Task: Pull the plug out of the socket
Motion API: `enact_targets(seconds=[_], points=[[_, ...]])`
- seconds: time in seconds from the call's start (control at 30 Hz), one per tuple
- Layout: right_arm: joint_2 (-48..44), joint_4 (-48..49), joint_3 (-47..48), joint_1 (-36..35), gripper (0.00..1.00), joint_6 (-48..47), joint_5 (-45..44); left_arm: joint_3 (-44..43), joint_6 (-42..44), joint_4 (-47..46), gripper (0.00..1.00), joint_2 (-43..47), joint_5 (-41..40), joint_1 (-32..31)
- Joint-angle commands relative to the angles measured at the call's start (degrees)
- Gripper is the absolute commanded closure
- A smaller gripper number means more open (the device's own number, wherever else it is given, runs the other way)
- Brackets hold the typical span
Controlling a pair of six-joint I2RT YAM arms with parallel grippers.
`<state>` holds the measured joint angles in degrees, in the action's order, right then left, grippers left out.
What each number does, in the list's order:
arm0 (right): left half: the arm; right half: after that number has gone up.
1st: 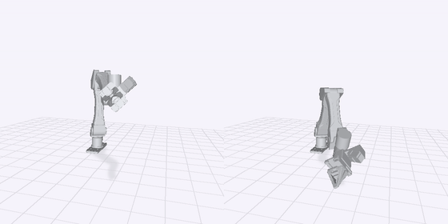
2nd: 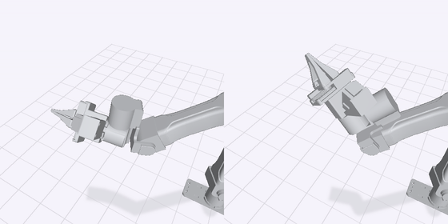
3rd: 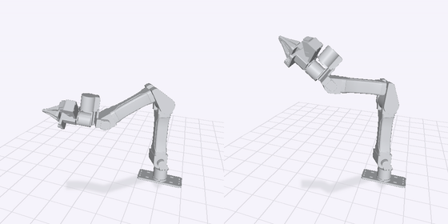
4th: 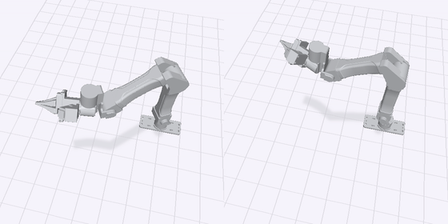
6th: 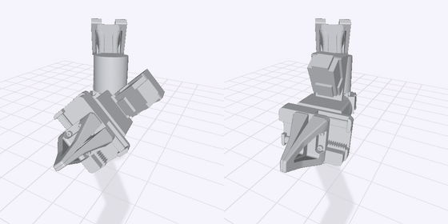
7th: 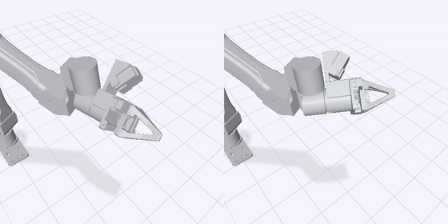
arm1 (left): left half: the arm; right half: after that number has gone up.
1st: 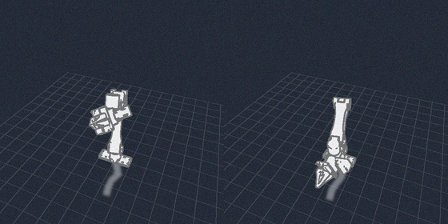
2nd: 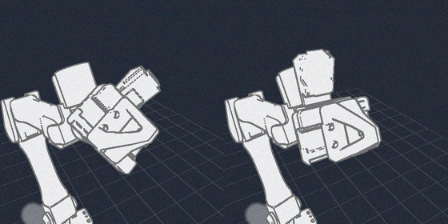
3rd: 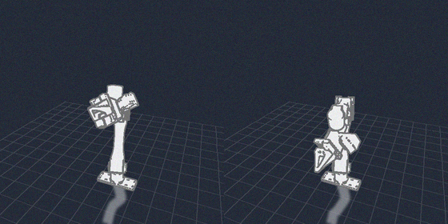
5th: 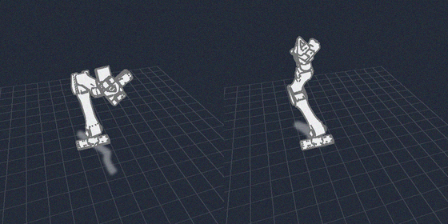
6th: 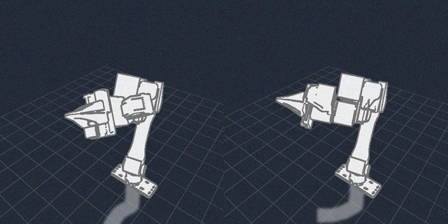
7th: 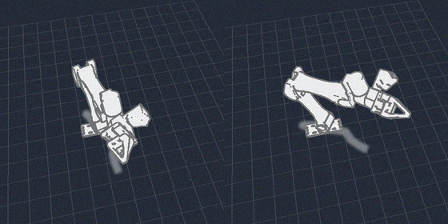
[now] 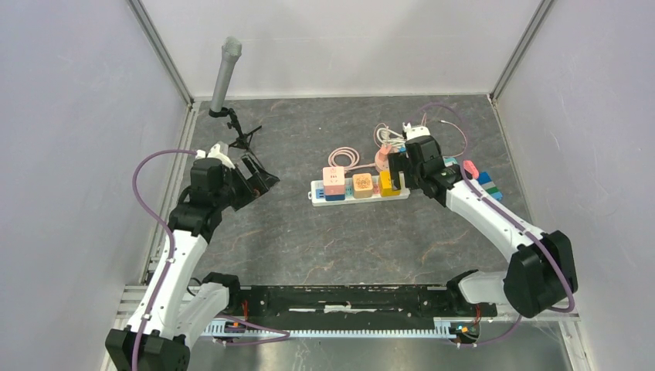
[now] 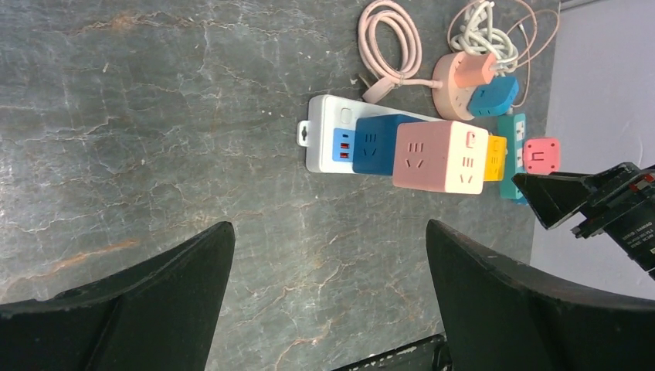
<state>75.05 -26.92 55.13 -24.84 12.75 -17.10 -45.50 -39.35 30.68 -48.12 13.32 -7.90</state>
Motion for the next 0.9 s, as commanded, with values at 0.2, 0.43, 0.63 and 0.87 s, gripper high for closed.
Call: enact_targets(seconds=[0.2,0.43,0.63,0.87], points=[[4.2,8.6,-2.0,-1.8,0.02,0.3,1.9,1.9,0.0,0.5,0.0,2.1,-2.7,-0.1],[6.4,11.4,-1.9,-2.1,0.02,-0.9,7.1,1.9,0.4,0.5,0.0,1.1,-2.2,-0.1],[5.5,13.6,-3.6,-2.1,0.02,0.1,7.1,2.1,0.5,0.4,0.0,0.9,-2.2,-0.1],[11.3,10.2,-2.3,-2.1,0.08,2.1,6.1,1.8,1.7,-0.5,0.0,-0.9,1.6,-0.1]])
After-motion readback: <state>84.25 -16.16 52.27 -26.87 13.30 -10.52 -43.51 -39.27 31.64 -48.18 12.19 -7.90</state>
